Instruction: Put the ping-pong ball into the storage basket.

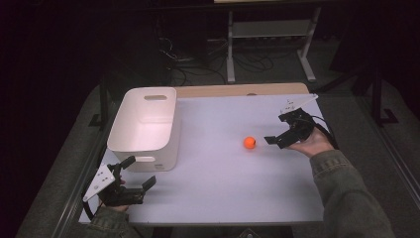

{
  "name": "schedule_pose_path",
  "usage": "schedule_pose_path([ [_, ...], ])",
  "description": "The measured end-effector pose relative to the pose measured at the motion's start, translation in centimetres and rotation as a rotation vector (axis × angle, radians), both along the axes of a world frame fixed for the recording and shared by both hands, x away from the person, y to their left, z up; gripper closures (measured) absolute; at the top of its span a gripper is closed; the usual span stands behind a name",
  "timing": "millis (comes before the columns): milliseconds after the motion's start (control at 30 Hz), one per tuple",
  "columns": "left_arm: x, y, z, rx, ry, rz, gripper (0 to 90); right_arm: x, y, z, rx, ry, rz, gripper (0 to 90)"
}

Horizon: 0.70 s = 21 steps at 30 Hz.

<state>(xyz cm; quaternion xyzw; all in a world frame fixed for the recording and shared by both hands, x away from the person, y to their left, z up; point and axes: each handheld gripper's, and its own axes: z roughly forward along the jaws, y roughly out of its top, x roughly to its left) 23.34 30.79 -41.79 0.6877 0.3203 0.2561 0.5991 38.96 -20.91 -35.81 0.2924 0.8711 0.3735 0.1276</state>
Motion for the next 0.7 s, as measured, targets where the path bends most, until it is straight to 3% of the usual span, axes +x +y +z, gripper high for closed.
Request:
schedule_pose_path([
  [700,0.0,0.0,0.0,0.002,-0.002,0.006,0.2,2.1,2.2,-0.2,-0.042,0.032,0.036,0.0],
])
